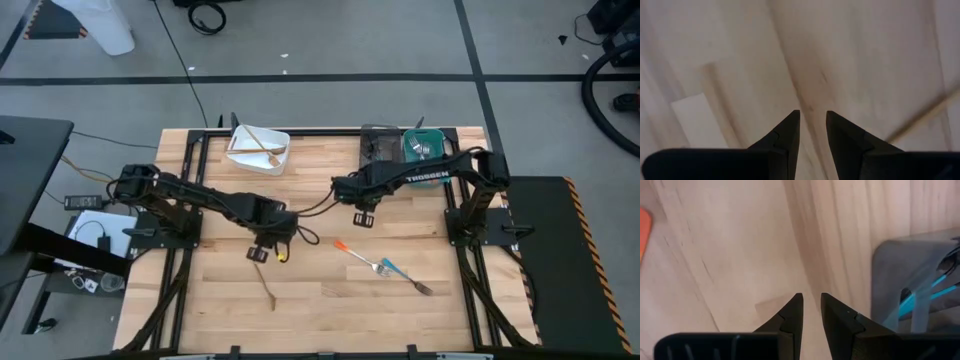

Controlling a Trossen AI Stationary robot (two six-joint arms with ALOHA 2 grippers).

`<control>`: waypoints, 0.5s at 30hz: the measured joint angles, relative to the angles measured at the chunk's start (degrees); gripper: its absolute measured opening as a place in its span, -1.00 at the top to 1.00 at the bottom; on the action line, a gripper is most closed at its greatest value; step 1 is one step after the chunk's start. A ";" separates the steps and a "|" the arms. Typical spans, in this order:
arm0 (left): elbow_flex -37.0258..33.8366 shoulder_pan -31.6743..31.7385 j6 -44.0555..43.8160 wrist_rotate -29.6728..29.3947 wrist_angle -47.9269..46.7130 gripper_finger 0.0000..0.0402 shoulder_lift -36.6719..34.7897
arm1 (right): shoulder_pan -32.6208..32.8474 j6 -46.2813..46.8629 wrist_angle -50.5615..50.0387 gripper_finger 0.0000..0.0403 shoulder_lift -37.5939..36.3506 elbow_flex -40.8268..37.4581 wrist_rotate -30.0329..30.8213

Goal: Sort silverware by color (type)
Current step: Put the gold fork into the white bin

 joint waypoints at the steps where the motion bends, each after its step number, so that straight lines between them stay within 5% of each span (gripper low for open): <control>1: 0.00 -0.51 1.12 0.06 -0.67 0.49 0.00 | 0.33 0.01 -0.12 0.61 0.00 -0.29 0.11; 15: 0.00 -9.33 4.39 0.13 -6.49 0.49 0.00 | 3.53 3.01 -3.23 0.61 0.00 -1.33 3.76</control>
